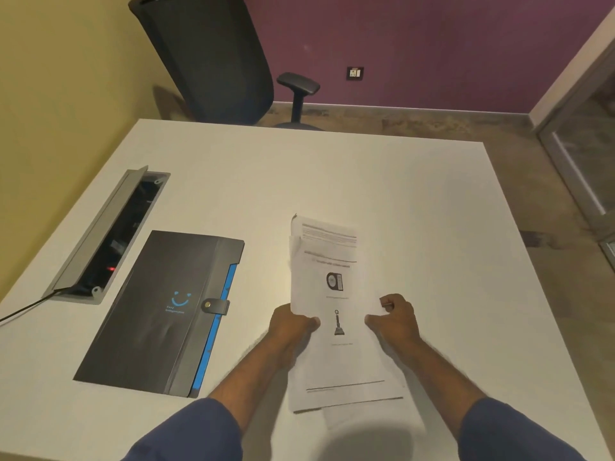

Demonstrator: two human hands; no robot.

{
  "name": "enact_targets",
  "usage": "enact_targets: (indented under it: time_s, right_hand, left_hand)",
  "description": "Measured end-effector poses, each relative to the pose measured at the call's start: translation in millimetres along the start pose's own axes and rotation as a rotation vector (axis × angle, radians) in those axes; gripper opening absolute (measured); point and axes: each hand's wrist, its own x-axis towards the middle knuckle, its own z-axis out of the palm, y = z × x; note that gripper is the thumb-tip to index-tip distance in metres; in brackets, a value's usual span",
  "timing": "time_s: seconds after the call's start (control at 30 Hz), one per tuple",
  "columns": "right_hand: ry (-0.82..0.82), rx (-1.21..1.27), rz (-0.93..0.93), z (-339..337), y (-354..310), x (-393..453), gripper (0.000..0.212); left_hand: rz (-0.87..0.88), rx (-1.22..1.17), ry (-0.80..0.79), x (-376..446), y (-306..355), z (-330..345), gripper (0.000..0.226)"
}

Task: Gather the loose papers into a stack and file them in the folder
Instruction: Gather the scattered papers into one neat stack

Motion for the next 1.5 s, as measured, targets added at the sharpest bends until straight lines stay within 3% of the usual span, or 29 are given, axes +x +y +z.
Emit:
enact_targets:
  time_s: [0.1,0.23,0.37,0.43,0.57,0.7,0.87,1.23,1.33,1.5]
  right_hand:
    - [-0.067,0.300,-0.026,-12,-5,-7,0.038]
    - [-0.164,0.582,-0.138,-35,-24,-8,0.054]
    - [-0.509,0.572,-0.279,-62,-46,-1,0.049]
    - [-0.606,0.513,-0.290,-69,-53,-1,0.053]
    - [-0.491,0.461,-0.376,-76,-74,-14,0.049]
    - [-0.337,0.476,-0.467,-90,-90,-26,0.040]
    - [-0.239,0.403,-0.616,-102,-96,-39,0.048]
    - [-0.298,0.405,-0.617,-108,-72,-44,0.040]
    - [-0.232,0.403,-0.623,-105,-66,-44,0.034]
    - [-0.119,0.441,-0.708,-100,-78,-52,0.034]
  left_hand:
    - [0.113,0.046,-0.131,-9,15,-11,0.041]
    - [0.237,0.070,-0.308,-23,36,-29,0.044]
    - [0.322,0.101,-0.403,-34,56,-42,0.057]
    - [0.358,0.145,-0.428,-40,66,-44,0.064]
    - [0.429,0.207,-0.379,-51,84,-38,0.063]
    - [0.585,0.236,-0.317,-57,97,-34,0.038]
    - [0.775,0.261,-0.264,-66,106,-29,0.055]
    - [0.828,0.128,-0.240,-71,82,-9,0.041]
    - [0.822,0.103,-0.180,-72,74,-1,0.039]
    - [0.860,-0.027,-0.027,-84,78,15,0.018]
